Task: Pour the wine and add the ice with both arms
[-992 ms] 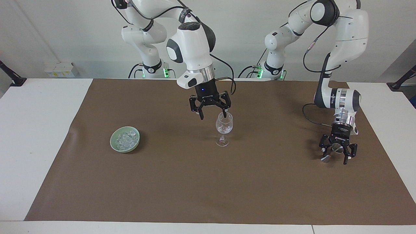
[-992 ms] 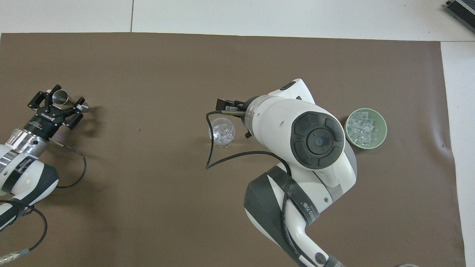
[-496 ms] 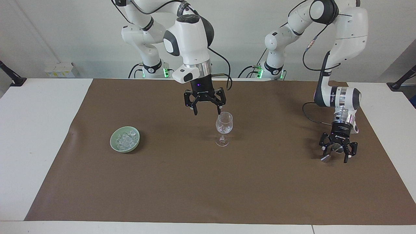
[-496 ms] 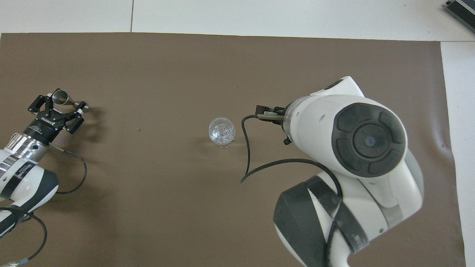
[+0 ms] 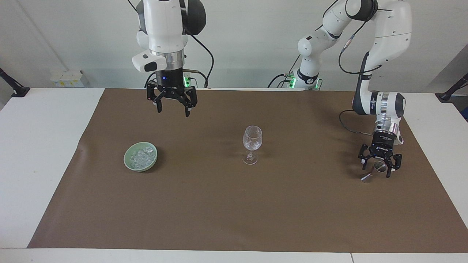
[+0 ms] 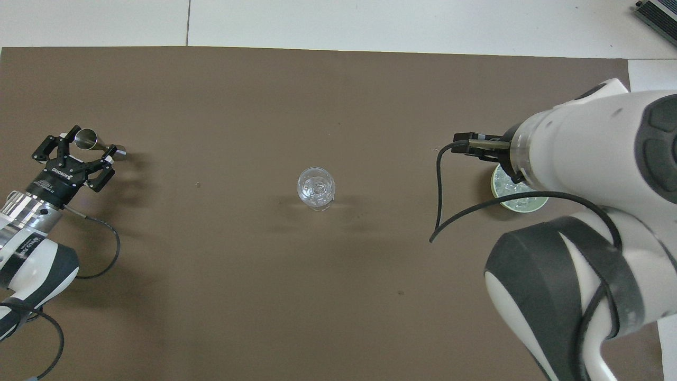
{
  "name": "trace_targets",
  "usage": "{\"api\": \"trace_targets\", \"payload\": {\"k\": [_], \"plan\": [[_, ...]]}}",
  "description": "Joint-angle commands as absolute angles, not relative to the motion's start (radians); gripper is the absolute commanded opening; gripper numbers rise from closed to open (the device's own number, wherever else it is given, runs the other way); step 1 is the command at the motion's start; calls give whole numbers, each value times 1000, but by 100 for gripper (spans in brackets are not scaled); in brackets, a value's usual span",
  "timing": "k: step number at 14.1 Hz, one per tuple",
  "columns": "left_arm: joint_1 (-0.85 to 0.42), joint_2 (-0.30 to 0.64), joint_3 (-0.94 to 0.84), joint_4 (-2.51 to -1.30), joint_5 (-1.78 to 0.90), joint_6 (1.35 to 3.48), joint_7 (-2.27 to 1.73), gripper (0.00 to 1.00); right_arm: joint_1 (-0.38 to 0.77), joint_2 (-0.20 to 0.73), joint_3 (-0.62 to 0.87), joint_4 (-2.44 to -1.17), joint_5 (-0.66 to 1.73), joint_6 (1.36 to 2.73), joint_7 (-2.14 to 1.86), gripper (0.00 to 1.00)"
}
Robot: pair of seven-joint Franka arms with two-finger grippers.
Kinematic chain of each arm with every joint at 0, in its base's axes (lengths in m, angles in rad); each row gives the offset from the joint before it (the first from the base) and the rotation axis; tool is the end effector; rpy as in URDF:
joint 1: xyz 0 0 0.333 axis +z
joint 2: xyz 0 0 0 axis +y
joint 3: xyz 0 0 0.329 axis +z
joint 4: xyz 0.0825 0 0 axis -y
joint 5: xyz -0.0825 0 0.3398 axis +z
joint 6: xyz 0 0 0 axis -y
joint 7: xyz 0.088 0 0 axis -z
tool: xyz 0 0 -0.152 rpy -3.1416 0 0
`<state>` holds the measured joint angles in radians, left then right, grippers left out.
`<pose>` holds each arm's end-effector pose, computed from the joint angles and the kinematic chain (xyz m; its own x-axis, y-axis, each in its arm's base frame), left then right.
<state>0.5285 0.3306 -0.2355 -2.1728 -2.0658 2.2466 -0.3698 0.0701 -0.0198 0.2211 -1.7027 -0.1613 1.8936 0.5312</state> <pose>0.5670 0.1164 0.2894 -0.1159 0.2460 -0.9623 0.5078 0.8474 0.1554 0.5233 0.1384 0.5786 0.9467 -0.1912 0.2592 -0.2078 -0.9774 0.0378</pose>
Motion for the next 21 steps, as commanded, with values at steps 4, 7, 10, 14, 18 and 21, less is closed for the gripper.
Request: {"api": "trace_targets", "payload": {"k": [4,7,10,14,18,21], "plan": [[520,215,-241,-2224,-2056,2330,-406,93,67,-34,117,-1606,-65,1723,401,100],[486,149,-244,-2246,-2056,2388,-439,93,67,-71,66,-1606,-58,1672,328,100],[422,78,-244,-2249,-2056,2489,-478,93,66,-84,15,-1602,-55,1622,249,100],[348,25,-247,-2234,-2001,2589,-485,93,22,-86,-6,-1586,-29,1577,178,100],[278,6,-249,-2192,-1829,2690,-488,93,20,-115,-14,-1635,-28,1588,176,100],[252,-23,-249,-2186,-1689,2711,-495,93,29,-103,-47,-1611,-41,1580,124,100]]}}
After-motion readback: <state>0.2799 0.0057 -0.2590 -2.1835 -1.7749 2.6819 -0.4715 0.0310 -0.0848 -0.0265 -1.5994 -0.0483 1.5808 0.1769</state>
